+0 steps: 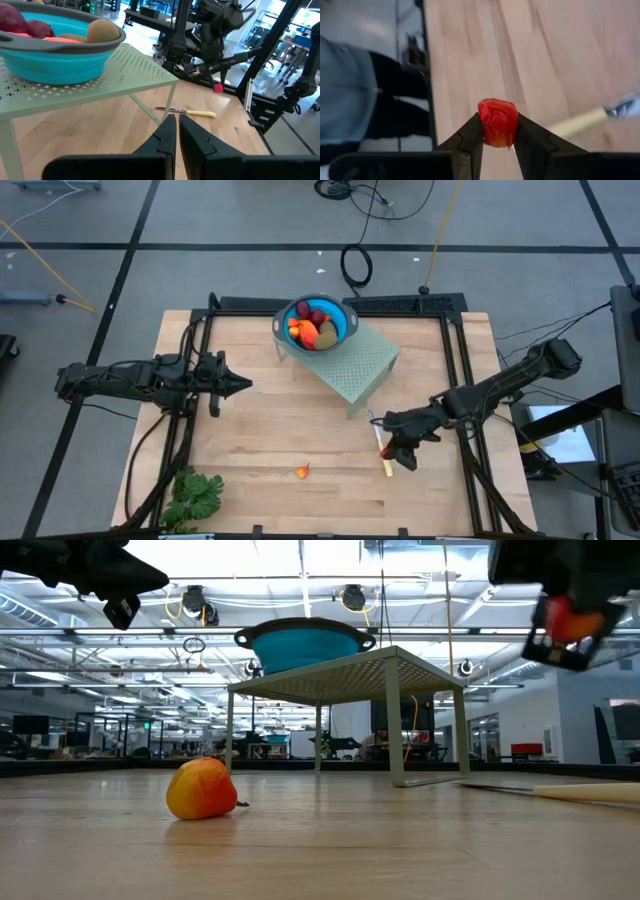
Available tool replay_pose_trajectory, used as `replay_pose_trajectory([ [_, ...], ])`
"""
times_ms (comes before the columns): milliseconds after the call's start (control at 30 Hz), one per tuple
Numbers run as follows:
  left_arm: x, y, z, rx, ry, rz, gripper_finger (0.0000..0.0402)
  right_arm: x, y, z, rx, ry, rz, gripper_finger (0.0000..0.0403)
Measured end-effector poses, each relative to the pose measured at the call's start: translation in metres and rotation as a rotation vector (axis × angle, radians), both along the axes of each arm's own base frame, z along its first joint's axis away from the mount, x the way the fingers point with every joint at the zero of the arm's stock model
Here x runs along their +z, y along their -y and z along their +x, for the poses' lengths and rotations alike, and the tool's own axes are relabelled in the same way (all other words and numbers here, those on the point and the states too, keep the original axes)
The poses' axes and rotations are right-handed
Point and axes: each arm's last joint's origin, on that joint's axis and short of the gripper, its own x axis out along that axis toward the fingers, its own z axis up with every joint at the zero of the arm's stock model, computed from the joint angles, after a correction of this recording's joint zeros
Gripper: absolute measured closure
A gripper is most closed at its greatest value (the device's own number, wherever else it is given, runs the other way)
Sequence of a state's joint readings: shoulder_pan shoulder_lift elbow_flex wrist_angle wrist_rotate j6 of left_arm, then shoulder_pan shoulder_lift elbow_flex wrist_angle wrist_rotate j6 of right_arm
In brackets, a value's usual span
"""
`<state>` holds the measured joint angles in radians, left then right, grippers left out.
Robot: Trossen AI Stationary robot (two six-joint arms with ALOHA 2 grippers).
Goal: Pick & Place Fruit
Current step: Put the pear into the blue strainer bowl on the shelf
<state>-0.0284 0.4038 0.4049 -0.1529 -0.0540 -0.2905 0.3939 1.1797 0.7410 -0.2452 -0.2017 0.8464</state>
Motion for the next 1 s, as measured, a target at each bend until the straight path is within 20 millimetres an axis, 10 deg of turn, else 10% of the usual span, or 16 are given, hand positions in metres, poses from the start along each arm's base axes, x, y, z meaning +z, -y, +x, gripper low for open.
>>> replay_pose_trajectory([
  [1000,0.0,0.0,0.0,0.001,-0.004,-0.01,0.0382,0.07,0.03,0.022,-0.409,0.568,0.348,0.0319],
])
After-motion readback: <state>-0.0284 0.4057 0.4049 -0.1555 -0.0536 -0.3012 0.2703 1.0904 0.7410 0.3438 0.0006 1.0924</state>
